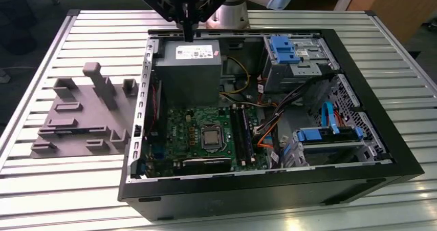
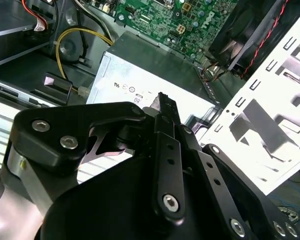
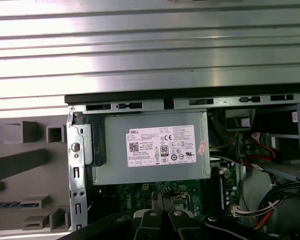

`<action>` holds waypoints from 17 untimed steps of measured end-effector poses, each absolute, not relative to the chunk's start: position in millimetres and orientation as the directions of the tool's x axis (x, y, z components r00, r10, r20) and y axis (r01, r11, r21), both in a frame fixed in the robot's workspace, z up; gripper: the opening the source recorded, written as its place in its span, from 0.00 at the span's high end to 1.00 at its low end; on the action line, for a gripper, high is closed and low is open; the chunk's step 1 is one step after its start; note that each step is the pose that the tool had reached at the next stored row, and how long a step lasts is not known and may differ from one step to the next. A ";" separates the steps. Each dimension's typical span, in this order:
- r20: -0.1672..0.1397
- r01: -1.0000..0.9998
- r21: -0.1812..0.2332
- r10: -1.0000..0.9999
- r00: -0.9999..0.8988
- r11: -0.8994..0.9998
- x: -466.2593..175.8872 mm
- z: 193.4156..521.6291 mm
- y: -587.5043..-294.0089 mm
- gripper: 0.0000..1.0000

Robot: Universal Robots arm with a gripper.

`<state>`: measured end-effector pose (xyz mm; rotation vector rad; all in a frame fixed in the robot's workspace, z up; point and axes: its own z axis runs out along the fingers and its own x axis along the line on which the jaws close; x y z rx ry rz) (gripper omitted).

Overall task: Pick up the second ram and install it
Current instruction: 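Reach for the second ram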

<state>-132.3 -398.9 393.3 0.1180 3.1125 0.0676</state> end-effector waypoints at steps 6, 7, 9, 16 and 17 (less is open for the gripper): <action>-0.024 0.075 0.044 0.076 -0.997 0.996 -134.3 393.3 -398.9 0.89; -0.024 0.075 0.044 0.076 -0.997 0.996 -134.7 393.3 -398.9 0.89; -0.024 0.075 0.044 0.076 -0.997 0.996 -135.5 393.3 -398.9 0.89; -0.024 0.075 0.044 0.076 -0.997 0.996 -138.7 393.3 -398.9 0.89; -0.024 0.075 0.044 0.076 -0.997 0.996 -139.2 393.3 -398.9 0.89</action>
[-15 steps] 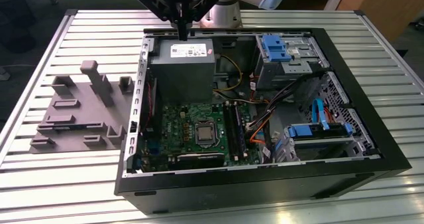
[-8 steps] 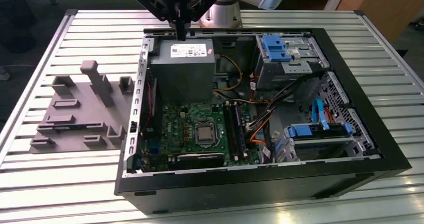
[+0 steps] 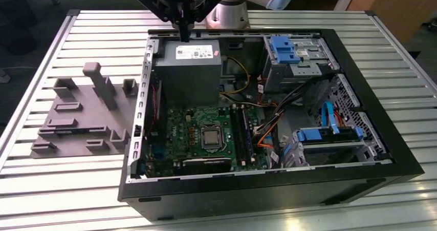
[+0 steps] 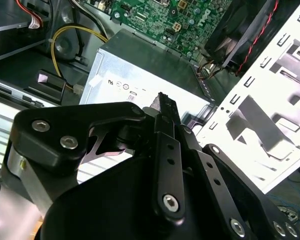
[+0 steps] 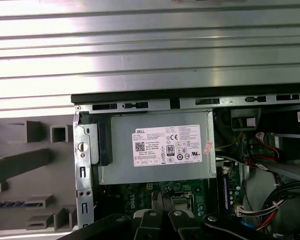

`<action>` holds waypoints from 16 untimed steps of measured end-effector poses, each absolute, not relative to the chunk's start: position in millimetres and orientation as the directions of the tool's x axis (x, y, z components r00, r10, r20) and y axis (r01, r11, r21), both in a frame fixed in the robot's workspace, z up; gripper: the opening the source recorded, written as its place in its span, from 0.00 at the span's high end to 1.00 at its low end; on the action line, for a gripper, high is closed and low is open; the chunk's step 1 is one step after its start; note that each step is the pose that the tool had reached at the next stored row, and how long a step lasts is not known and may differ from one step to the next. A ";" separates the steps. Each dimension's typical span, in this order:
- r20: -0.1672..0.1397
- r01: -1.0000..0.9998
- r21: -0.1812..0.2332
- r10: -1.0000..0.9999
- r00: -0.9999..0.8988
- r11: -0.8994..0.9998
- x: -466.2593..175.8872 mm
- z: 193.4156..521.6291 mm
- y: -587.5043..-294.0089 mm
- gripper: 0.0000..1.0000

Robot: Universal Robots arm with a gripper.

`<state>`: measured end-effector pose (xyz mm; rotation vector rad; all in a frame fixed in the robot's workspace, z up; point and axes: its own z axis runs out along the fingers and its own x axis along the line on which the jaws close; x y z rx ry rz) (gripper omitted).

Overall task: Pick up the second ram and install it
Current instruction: 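Reach for the second ram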

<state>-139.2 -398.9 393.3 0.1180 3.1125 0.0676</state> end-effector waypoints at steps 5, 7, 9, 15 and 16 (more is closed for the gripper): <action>-0.024 0.075 0.044 0.076 -0.997 0.996 -141.7 393.3 -398.9 0.89; -0.024 0.075 0.044 0.076 -0.997 0.996 -142.9 393.3 -398.9 0.89; -0.024 0.075 0.044 0.076 -0.997 0.996 -144.1 393.3 -398.9 0.89; -0.024 0.075 0.044 0.076 -0.997 0.996 -148.2 393.3 -398.9 0.89; -0.024 0.075 0.044 0.076 -0.997 0.996 -148.7 393.3 -398.9 0.89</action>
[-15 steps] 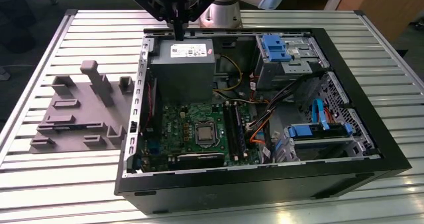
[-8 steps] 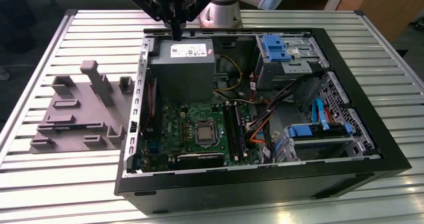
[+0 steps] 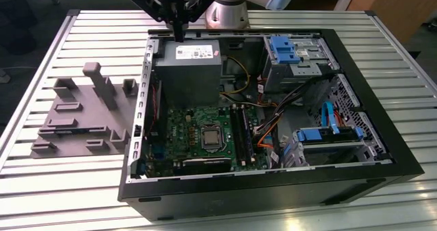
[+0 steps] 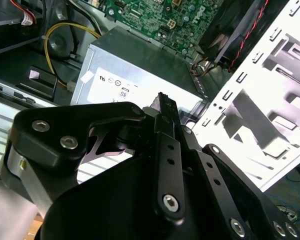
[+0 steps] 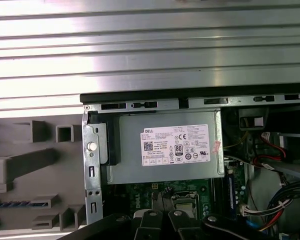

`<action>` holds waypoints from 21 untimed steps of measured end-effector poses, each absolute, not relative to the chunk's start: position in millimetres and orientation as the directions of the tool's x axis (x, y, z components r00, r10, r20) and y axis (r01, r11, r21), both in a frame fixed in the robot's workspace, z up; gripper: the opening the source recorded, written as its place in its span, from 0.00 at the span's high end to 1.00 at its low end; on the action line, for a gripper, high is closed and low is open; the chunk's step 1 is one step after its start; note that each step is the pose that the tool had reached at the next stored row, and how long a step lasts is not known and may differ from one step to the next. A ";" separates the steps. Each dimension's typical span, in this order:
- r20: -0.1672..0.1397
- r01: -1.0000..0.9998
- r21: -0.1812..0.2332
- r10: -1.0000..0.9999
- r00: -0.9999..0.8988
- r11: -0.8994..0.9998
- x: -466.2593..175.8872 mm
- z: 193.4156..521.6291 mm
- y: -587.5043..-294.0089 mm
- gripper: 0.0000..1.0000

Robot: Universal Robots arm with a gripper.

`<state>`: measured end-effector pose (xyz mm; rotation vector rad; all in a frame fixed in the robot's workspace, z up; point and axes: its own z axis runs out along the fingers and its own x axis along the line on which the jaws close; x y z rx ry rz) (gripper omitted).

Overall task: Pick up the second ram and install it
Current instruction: 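Reach for the second ram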

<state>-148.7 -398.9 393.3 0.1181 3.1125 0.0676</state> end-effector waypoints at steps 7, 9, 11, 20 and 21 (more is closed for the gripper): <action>-0.024 0.075 0.044 0.076 -0.997 0.996 -149.5 393.3 -398.9 0.89; -0.024 0.075 0.044 0.076 -0.997 0.996 -150.2 393.3 -398.9 0.89; -0.024 0.075 0.044 0.076 -0.997 0.996 -151.1 393.3 -398.9 0.89; -0.024 0.075 0.044 0.076 -0.997 0.996 -155.8 393.3 -398.9 0.89; -0.024 0.075 0.044 0.076 -0.997 0.996 -156.4 393.3 -398.9 0.89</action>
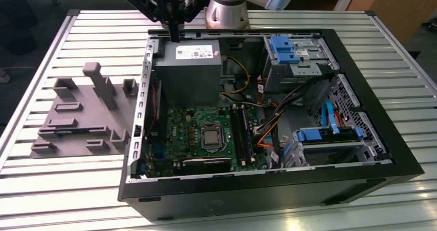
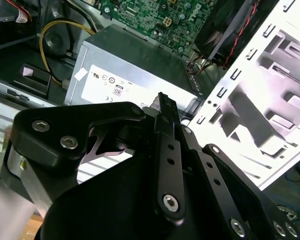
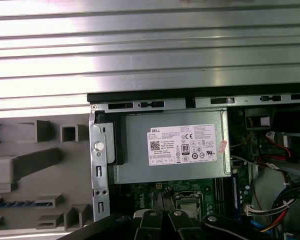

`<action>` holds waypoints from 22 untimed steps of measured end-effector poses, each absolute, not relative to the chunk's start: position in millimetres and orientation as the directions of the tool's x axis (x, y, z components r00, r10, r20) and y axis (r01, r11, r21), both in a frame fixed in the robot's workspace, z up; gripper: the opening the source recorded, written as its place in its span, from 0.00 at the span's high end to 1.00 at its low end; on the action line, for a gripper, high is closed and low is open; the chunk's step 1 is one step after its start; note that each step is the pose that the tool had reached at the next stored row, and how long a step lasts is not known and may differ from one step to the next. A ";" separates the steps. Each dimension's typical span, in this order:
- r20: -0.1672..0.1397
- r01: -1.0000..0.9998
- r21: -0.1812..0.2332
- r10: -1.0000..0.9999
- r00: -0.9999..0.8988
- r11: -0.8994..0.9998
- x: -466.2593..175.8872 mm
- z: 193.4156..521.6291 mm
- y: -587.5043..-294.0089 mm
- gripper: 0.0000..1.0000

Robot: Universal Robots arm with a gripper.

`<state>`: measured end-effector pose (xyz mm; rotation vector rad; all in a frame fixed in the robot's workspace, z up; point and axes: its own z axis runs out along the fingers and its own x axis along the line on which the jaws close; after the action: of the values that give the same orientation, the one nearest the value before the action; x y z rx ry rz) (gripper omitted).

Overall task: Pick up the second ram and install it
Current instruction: 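Reach for the second ram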

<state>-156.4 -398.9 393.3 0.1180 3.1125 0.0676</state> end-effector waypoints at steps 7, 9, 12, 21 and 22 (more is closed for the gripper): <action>-0.024 0.075 0.044 0.076 -0.997 0.996 -160.6 393.3 -398.9 0.89; -0.024 0.075 0.044 0.076 -0.997 0.996 -161.8 393.3 -398.9 0.89; -0.024 0.075 0.044 0.076 -0.997 0.996 -163.6 393.3 -398.9 0.89; -0.024 0.075 0.044 0.076 -0.997 0.996 -169.6 393.3 -398.9 0.89; -0.025 0.075 0.044 0.076 -0.997 0.996 -170.2 393.3 -399.0 0.89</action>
<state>-170.2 -399.0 393.3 0.1180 3.1124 0.0676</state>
